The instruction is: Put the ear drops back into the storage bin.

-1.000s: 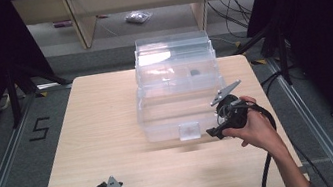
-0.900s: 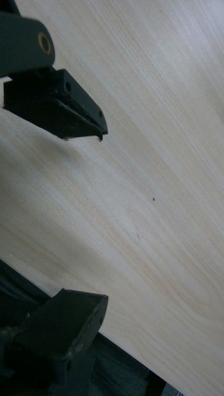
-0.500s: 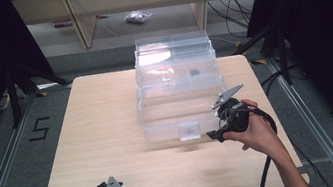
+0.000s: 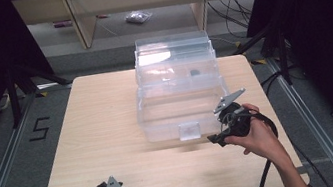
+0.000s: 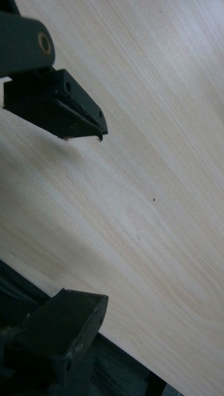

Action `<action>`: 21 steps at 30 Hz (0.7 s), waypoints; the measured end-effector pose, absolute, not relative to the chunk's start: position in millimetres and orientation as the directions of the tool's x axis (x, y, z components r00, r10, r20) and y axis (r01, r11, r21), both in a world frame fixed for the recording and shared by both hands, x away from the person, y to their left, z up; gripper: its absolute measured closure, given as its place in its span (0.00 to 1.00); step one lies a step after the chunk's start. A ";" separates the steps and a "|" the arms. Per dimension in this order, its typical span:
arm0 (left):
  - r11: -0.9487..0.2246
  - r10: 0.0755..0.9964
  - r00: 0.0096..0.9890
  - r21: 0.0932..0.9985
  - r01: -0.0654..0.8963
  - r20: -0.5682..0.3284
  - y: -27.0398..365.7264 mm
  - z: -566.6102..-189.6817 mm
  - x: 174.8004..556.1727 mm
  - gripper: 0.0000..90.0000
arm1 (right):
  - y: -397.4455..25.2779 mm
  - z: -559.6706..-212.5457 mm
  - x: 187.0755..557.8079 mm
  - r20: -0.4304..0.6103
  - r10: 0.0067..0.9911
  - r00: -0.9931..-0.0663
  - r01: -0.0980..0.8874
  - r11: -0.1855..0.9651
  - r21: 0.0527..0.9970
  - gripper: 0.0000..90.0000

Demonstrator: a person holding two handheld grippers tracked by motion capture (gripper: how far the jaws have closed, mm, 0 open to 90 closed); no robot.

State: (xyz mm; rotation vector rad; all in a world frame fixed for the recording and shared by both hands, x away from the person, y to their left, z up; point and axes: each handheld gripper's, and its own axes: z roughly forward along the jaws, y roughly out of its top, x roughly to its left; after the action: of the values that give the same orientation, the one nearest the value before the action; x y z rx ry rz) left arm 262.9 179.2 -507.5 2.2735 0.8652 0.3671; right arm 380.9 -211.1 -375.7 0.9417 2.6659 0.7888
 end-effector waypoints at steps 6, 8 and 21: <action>-0.558 0.671 0.741 0.675 0.482 0.025 179.2 -507.6 262.8 0.17 | -212.7 -378.2 373.1 -0.003 0.649 -0.761 0.543 0.639 0.545 0.26; -0.557 0.672 0.740 0.676 0.483 0.025 179.1 -507.7 262.9 0.17 | -213.7 -380.0 372.7 -0.016 0.646 -0.763 0.534 0.644 0.548 0.26; -0.544 0.681 0.732 0.676 0.497 0.010 178.9 -508.1 262.5 0.17 | -219.8 -393.6 357.7 -0.015 0.653 -0.757 0.516 0.612 0.600 0.25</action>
State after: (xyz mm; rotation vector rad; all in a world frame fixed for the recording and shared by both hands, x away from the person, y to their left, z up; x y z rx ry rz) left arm 262.5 178.9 -508.1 2.2630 0.8850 0.3576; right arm 357.7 -219.8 -393.6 0.9612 2.6057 0.8606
